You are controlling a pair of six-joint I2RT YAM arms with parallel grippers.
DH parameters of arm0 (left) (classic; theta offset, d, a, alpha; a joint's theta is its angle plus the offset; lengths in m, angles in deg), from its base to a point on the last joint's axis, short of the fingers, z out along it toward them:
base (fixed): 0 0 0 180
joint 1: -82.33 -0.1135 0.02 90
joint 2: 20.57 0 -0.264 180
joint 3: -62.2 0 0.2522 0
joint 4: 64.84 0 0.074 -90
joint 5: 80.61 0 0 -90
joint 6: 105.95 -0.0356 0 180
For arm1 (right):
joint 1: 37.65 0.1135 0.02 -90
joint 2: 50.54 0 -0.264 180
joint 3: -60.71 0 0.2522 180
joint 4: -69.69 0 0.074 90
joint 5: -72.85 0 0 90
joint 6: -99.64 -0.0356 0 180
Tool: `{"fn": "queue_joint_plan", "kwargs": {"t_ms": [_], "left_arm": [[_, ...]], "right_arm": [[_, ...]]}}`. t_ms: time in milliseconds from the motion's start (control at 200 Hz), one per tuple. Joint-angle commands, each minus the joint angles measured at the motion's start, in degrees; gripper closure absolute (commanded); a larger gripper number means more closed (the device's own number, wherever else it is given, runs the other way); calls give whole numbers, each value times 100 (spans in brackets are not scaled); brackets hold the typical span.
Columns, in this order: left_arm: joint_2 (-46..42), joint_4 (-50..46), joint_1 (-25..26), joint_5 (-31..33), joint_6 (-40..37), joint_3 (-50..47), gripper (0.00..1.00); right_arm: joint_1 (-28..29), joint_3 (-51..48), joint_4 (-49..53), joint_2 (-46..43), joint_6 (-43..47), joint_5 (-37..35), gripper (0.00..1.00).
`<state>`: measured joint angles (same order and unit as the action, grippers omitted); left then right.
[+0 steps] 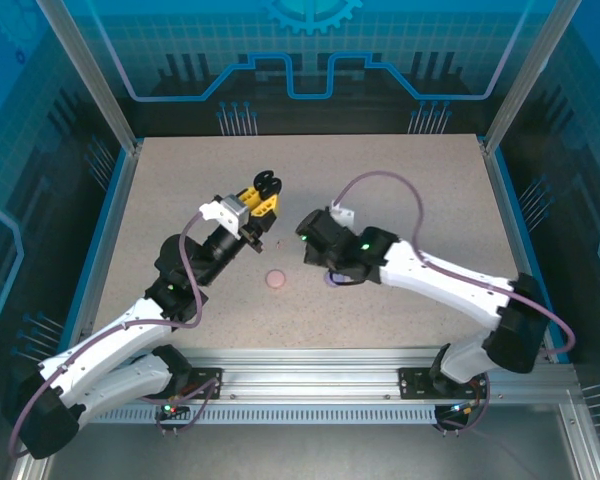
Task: Insert the wireless bluetooth earbuds into the charging case
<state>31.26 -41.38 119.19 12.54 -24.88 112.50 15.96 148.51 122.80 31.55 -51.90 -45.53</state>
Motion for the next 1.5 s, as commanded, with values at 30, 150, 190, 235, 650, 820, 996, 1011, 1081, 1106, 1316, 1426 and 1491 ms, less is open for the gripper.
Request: {"fn": "queue_joint_plan", "kwargs": {"t_ms": [30, 150, 190, 235, 650, 820, 996, 1011, 1081, 1106, 1316, 1426, 1491], "left_arm": [[-61, 46, -44, -268, 89, 222, 100], [23, 15, -39, -363, 76, 277, 100], [49, 9, -39, -403, 75, 293, 100], [80, 5, -41, -433, 80, 306, 100], [143, -130, -43, -554, 119, 432, 100], [134, -156, -40, -571, 128, 434, 100], [135, -170, -45, -571, 129, 451, 100], [136, -170, -41, -578, 135, 449, 100], [134, -179, -39, -577, 130, 451, 100], [138, -179, -39, -571, 122, 449, 100], [130, -193, -41, -571, 115, 450, 100], [135, -183, -41, -575, 111, 464, 100], [143, -187, -39, -571, 112, 468, 100]], "right_arm": [[-512, 535, -260, -652, 1326, -199, 92], [-912, 1016, -591, -854, 2104, 343, 91], [-1000, 1201, -690, -859, 2342, 540, 92], [-1055, 1383, -828, -850, 2614, 768, 91], [-963, 2349, -1615, -440, 3922, 2520, 92], [-716, 2677, -1437, -190, 4244, 2615, 93], [-558, 2726, -1413, -122, 4367, 2578, 93], [-551, 2725, -1405, -122, 4376, 2579, 93], [-524, 2708, -1379, -131, 4395, 2553, 93], [-518, 2696, -1378, -134, 4405, 2548, 93], [-478, 2677, -1279, -158, 4504, 2548, 95], [-467, 2652, -1211, -139, 4528, 2613, 94], [-465, 2636, -1185, -127, 4537, 2651, 94]]}}
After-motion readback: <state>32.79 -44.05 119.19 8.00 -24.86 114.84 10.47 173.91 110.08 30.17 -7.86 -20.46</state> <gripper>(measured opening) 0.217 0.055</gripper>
